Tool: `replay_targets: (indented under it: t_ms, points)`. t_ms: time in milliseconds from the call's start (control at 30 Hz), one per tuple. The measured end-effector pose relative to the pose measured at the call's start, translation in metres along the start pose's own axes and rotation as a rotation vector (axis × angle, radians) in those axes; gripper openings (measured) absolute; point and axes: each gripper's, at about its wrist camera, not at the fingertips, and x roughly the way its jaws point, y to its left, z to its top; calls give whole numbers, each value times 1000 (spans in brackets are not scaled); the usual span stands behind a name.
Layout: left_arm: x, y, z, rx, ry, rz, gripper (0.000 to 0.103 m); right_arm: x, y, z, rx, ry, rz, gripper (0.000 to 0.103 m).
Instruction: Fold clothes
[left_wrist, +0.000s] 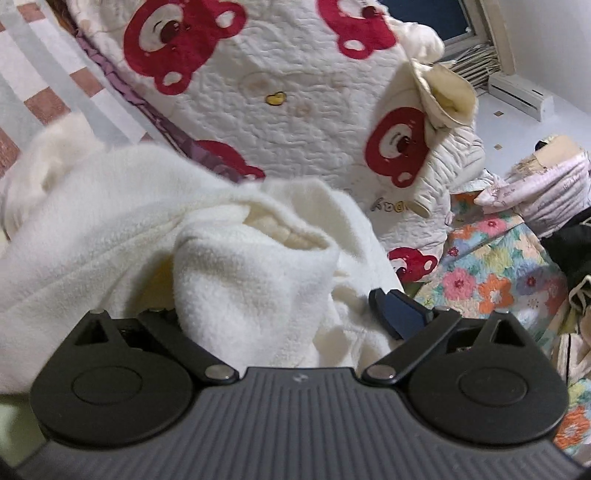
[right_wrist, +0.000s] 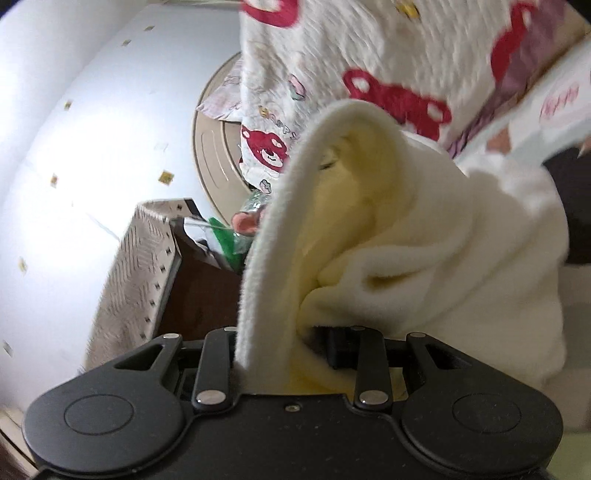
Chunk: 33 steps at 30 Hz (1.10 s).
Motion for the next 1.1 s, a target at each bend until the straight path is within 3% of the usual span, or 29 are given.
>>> replay_targets:
  t_ms: [100,200,367,467,667,767,833,900,967,1067,1100]
  points:
    - [-2,-32,-17,53,8,48,98,-39,24,-7,-65,-35,-20,37]
    - [-5,-74,-30,144,17,82,97,-59,39,-12,-86,-64,26,36]
    - [-7,-139,-44,263,3,78,97,-108,62,-18,-119,-140,94,36]
    - [-5,-168,-48,305,5,63,94,-127,80,-18,-146,-195,78,36]
    - [4,-159,-31,395,-22,148,67,-147,94,-12,-230,-264,-43,36]
    - [26,-122,-30,420,6,264,54,-126,64,-1,-218,-252,-152,34]
    - [39,-94,-30,440,33,327,39,-105,38,9,-202,-223,-232,32]
    - [42,-78,-20,457,10,347,26,-80,22,28,-197,-183,-279,30]
    - [40,-68,-4,469,-41,358,25,-56,17,51,-209,-159,-296,29]
    - [30,-77,22,569,-141,384,25,-23,35,92,-264,-159,-267,29]
    - [30,-78,25,608,-146,413,25,-13,45,101,-335,-171,-287,29]
